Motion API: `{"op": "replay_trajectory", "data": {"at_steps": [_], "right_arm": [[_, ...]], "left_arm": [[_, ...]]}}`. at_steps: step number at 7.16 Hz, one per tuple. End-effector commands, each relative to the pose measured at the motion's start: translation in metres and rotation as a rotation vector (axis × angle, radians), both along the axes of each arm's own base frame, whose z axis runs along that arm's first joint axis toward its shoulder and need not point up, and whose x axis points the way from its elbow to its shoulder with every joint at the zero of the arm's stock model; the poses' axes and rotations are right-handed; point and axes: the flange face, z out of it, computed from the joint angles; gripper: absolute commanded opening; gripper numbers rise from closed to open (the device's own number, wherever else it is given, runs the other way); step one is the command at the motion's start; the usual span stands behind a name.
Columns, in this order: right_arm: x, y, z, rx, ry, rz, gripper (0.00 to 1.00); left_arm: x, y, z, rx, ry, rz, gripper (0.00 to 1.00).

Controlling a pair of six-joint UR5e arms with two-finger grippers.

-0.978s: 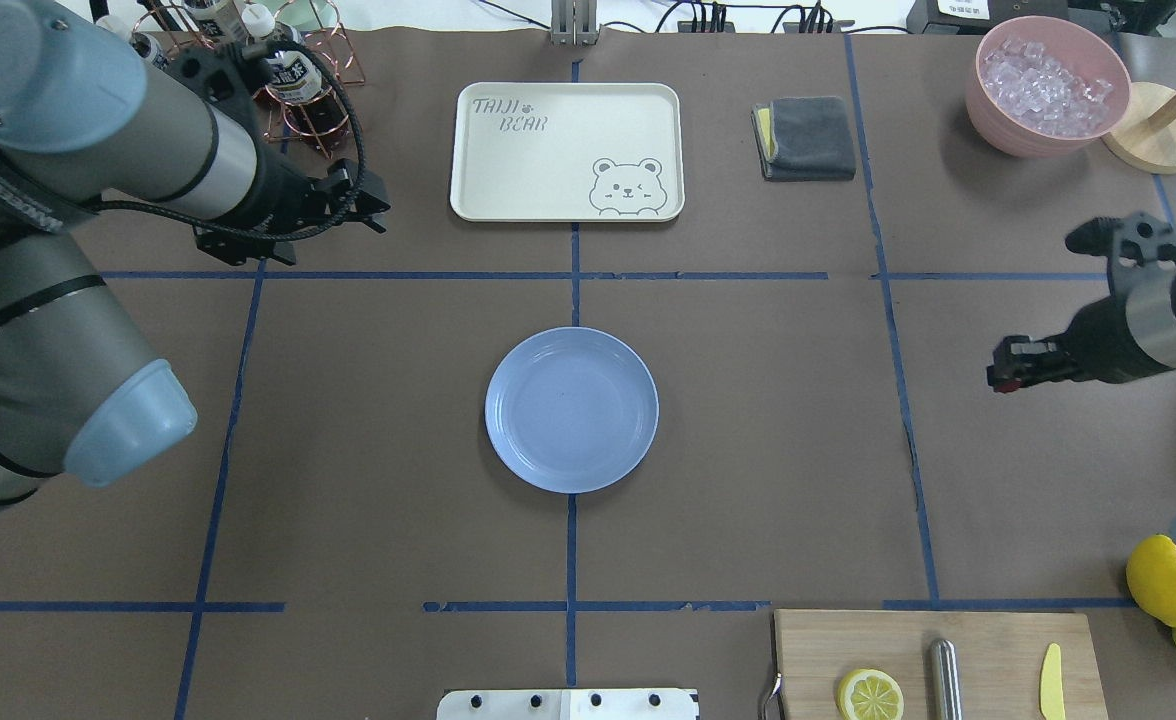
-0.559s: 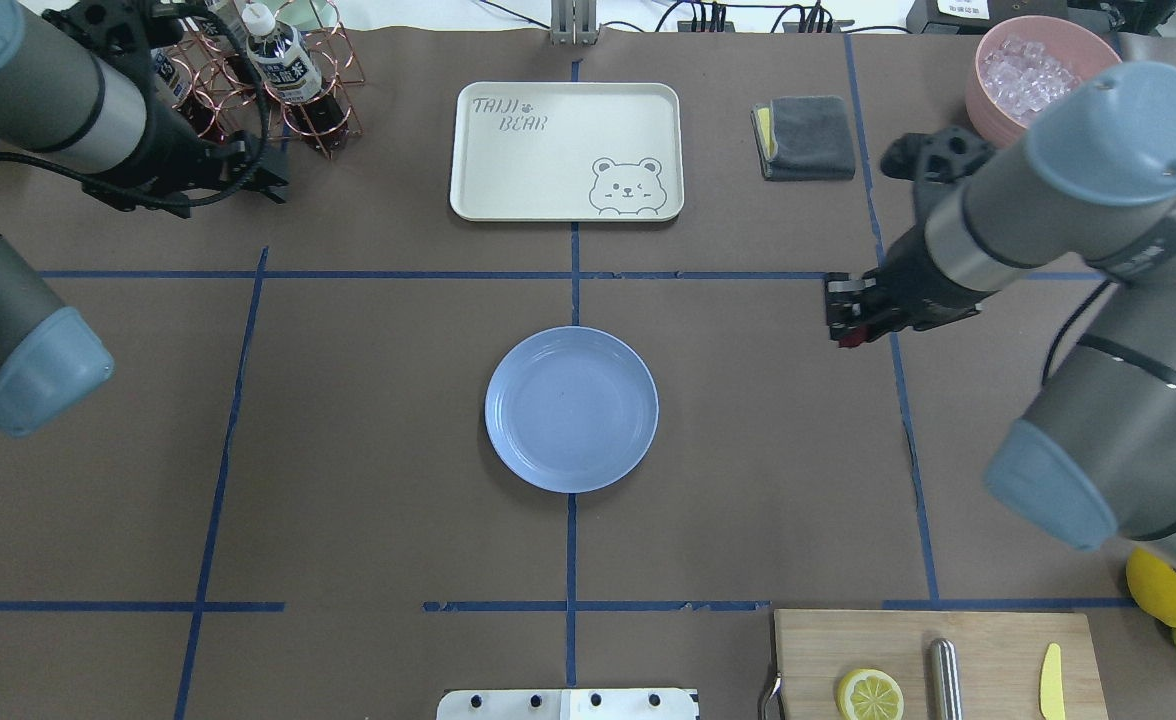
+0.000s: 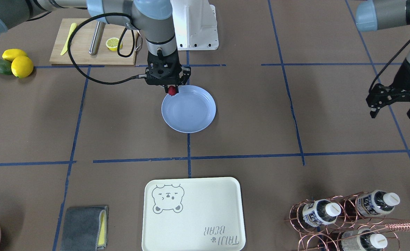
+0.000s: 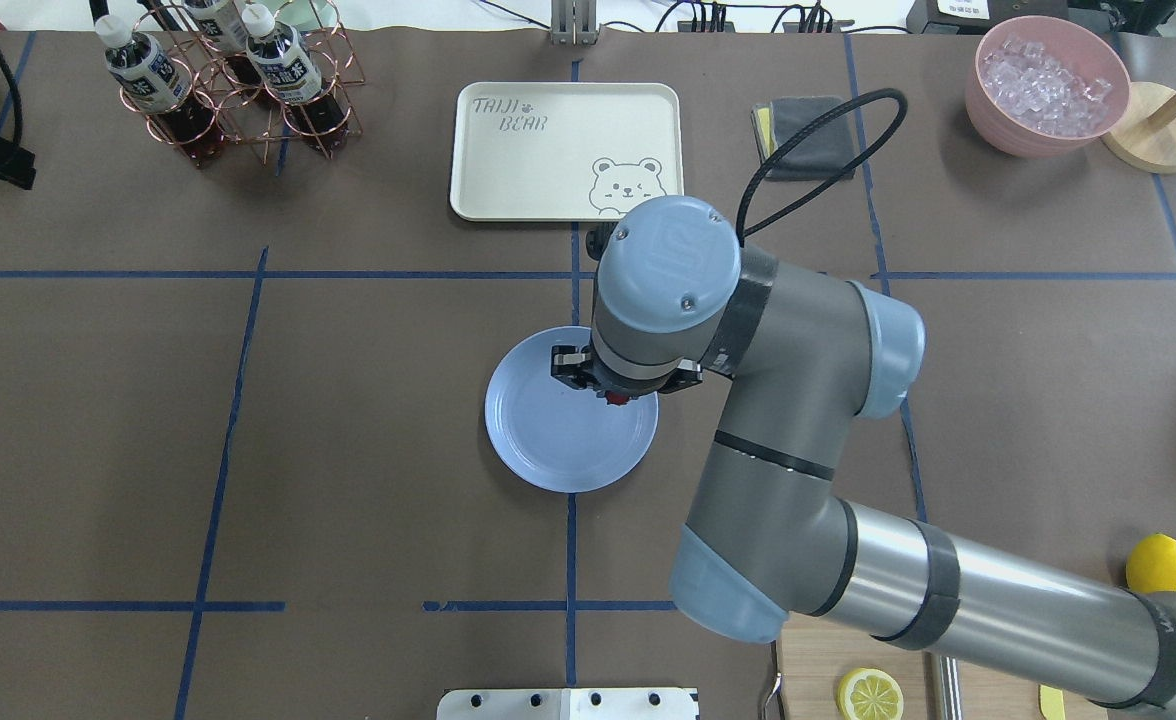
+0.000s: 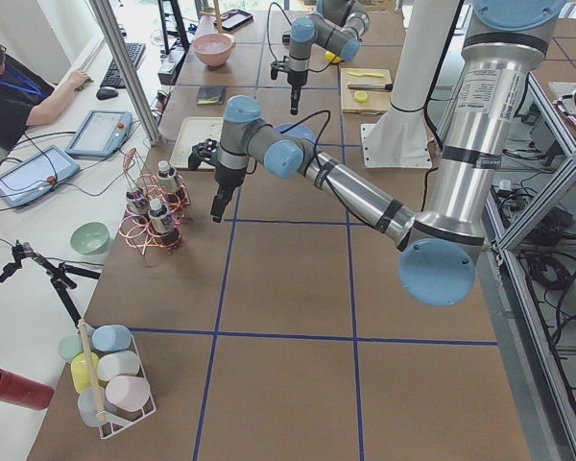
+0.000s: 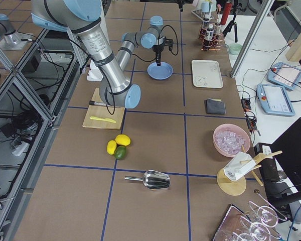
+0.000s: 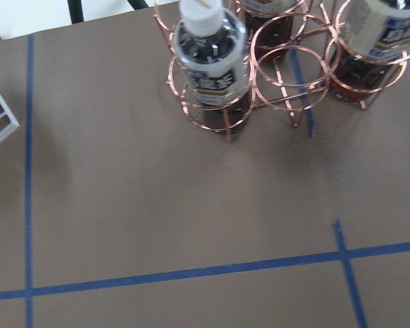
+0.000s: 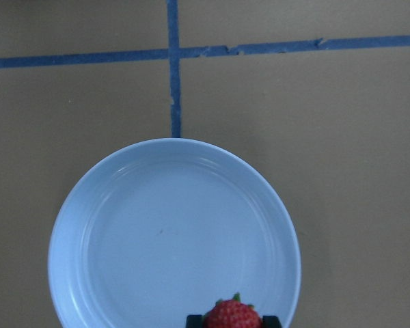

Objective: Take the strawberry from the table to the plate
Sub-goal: 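Carry the strawberry with the right gripper over the light blue plate, then lower the strawberry onto the plate and open the right gripper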

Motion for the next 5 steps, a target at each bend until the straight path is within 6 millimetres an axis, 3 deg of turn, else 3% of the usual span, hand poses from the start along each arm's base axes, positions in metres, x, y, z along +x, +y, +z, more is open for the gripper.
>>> {"op": "replay_trajectory", "data": {"at_steps": [1,2,5], "right_arm": [[-0.054,-0.003,0.003,0.045,-0.014,0.035,0.00],[-0.063,-0.007,0.001,0.043,-0.010,0.040,0.00],[-0.073,-0.012,0.014,0.043,0.021,0.044,0.00]], "left_arm": [[-0.052,0.002,0.039,0.027,-0.072,0.046,1.00],[-0.067,0.007,0.053,0.022,-0.091,0.055,1.00],[-0.072,0.003,0.063,0.018,-0.097,0.054,1.00]]}}
